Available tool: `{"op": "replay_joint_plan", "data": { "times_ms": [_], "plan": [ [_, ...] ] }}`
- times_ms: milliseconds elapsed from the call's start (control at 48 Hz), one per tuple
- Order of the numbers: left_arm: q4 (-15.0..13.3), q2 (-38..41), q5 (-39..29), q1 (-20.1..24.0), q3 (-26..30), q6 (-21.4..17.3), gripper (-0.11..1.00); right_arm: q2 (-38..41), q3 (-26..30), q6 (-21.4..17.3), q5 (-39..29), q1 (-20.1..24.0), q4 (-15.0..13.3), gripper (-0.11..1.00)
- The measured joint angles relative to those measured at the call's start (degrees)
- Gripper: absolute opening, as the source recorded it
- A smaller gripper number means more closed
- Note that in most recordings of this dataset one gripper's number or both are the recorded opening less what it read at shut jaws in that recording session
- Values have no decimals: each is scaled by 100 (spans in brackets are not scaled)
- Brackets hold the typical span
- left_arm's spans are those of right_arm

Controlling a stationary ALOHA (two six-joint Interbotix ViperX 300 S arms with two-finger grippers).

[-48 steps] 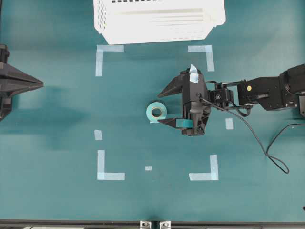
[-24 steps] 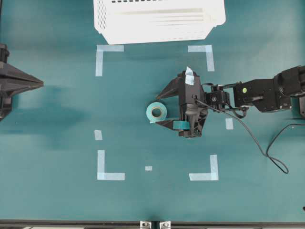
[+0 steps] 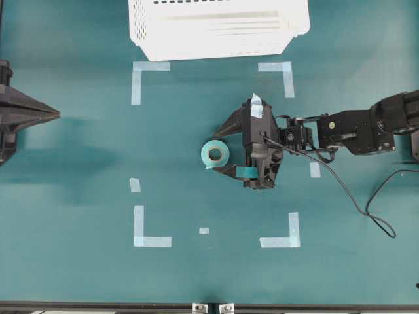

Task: Put the tape in the middle into the white basket.
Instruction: 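Lower the right gripper around the tape roll and close on it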

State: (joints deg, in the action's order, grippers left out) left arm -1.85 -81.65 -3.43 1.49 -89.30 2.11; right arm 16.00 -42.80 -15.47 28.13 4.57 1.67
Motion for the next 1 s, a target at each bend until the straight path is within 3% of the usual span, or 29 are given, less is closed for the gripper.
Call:
{"op": "replay_joint_plan", "data": {
  "times_ms": [999],
  "plan": [
    [9, 0, -9, 9, 0, 0, -11, 246, 132, 0, 0, -9, 26, 100]
  ]
}}
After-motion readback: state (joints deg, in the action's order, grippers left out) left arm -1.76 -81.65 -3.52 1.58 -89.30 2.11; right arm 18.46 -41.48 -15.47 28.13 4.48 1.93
